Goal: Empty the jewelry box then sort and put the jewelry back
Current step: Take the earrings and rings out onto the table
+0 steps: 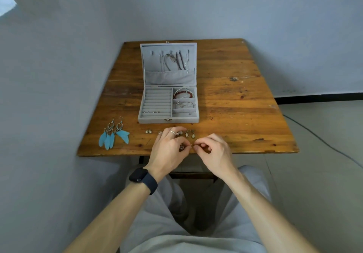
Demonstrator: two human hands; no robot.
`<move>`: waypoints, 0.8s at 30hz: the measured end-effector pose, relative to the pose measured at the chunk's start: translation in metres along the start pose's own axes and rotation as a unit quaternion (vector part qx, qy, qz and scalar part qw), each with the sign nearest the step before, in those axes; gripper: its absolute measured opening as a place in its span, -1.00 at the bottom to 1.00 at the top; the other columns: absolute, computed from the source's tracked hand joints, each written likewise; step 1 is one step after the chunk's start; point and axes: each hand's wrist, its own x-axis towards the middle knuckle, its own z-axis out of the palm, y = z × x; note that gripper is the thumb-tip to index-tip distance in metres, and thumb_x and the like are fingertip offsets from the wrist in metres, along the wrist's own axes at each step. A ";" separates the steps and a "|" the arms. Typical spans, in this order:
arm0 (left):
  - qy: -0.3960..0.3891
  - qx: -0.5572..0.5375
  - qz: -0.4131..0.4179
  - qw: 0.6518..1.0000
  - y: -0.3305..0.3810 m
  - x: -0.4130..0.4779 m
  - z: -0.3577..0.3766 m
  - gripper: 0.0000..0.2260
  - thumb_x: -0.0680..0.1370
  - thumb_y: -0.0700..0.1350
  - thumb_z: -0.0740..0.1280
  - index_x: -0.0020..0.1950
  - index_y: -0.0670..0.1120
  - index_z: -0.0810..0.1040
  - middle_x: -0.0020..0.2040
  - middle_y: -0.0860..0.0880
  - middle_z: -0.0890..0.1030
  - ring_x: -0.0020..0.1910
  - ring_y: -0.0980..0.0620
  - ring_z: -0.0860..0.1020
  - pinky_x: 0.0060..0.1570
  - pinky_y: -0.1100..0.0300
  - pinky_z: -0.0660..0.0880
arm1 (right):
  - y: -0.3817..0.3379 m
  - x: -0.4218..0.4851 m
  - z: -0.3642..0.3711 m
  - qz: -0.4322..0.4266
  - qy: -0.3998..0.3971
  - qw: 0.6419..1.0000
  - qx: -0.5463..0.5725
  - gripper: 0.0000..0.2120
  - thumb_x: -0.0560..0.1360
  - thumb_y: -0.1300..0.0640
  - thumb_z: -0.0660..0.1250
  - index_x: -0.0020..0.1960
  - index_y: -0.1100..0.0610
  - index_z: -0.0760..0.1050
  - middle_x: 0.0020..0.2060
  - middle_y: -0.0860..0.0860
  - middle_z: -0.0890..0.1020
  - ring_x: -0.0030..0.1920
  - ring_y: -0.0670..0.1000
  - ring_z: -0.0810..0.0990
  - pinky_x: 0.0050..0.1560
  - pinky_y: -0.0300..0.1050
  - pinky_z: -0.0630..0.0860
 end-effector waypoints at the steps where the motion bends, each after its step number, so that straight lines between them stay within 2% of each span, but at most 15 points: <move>1: 0.001 -0.001 -0.003 1.000 0.000 -0.001 0.000 -0.93 0.54 0.03 0.42 -0.05 0.08 0.70 0.36 0.09 0.49 0.34 0.02 0.39 0.28 -0.02 0.40 | -0.001 0.000 0.001 0.000 0.003 1.000 -0.001 -0.92 0.47 0.05 0.49 -0.03 -0.03 0.69 -0.17 -0.23 0.48 -0.13 -0.13 0.48 -0.13 -0.19 0.42; 4: 0.000 0.001 -0.011 1.000 0.001 -0.002 -0.001 -0.92 0.55 0.02 0.42 -0.04 0.07 0.70 0.36 0.08 0.49 0.34 0.02 0.39 0.27 0.01 0.40 | -0.002 -0.001 0.002 0.004 0.011 1.000 0.000 -0.94 0.47 0.06 0.48 -0.06 -0.03 0.68 -0.19 -0.22 0.49 -0.13 -0.09 0.49 -0.11 -0.12 0.44; 10: 0.001 0.007 -0.014 1.000 0.004 -0.003 -0.001 -0.89 0.56 0.04 0.40 -0.01 0.07 0.70 0.36 0.08 0.49 0.34 0.03 0.38 0.28 0.03 0.38 | 0.001 -0.002 0.001 -0.003 0.003 1.000 0.001 -0.96 0.48 0.08 0.47 -0.07 -0.01 0.68 -0.19 -0.21 0.50 -0.14 -0.12 0.45 -0.12 -0.16 0.40; 18: 0.011 0.014 -0.015 1.000 0.003 -0.005 0.001 -0.87 0.56 0.05 0.40 0.04 0.08 0.70 0.31 0.09 0.53 0.30 0.04 0.41 0.24 0.07 0.38 | 0.002 -0.005 0.001 -0.004 0.004 1.000 0.014 -0.88 0.47 0.05 0.46 0.00 -0.01 0.67 -0.16 -0.17 0.53 -0.10 -0.12 0.51 -0.10 -0.03 0.55; 21: 0.013 0.012 -0.013 1.000 0.002 -0.006 0.001 -0.87 0.57 0.05 0.40 0.04 0.08 0.70 0.30 0.09 0.53 0.30 0.04 0.41 0.24 0.07 0.39 | 0.001 -0.006 -0.002 -0.004 -0.002 1.000 0.014 -0.85 0.46 0.06 0.48 0.02 0.00 0.67 -0.14 -0.16 0.54 -0.10 -0.15 0.51 -0.10 -0.15 0.53; 24: 0.009 0.009 -0.007 1.000 0.001 -0.006 -0.002 -0.87 0.57 0.05 0.40 0.05 0.09 0.71 0.31 0.10 0.52 0.32 0.04 0.40 0.27 0.06 0.37 | -0.001 -0.007 -0.007 0.000 -0.019 1.000 0.021 -0.84 0.46 0.11 0.48 0.05 0.02 0.67 -0.12 -0.15 0.54 -0.09 -0.19 0.50 -0.11 -0.42 0.40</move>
